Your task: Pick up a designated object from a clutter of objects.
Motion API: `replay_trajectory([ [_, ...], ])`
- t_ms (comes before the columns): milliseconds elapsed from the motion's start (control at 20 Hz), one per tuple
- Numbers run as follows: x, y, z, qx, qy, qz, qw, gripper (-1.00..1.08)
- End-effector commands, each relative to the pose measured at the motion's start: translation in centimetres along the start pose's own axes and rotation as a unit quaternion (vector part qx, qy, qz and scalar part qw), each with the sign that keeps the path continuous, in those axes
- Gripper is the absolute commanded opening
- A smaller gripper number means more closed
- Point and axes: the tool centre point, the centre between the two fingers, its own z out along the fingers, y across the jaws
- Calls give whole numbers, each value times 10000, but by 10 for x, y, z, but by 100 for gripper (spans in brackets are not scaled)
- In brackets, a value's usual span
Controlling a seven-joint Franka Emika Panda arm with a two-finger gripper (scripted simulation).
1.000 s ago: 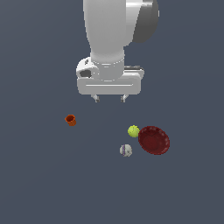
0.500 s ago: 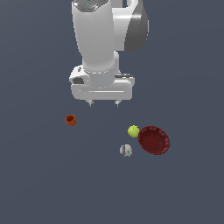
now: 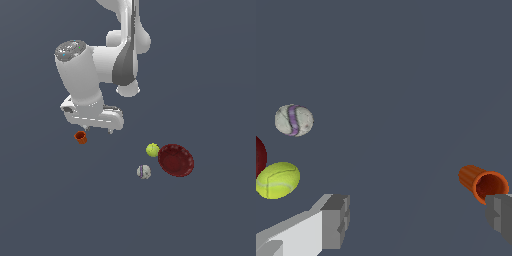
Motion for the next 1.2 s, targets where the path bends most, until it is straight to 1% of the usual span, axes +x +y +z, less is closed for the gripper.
replay_trajectory([
  [0, -5, 32, 25, -16, 6, 255, 9997, 100],
  [250, -20, 88, 67, -76, 18, 700, 9975, 100],
  [400, -30, 112, 85, -117, 21, 901, 9959, 100],
  [550, -40, 131, 98, -155, 22, 1054, 9943, 100],
  [800, -50, 149, 111, -195, 21, 1200, 9926, 100],
  [1150, -51, 150, 115, -198, 15, 1214, 9924, 100],
])
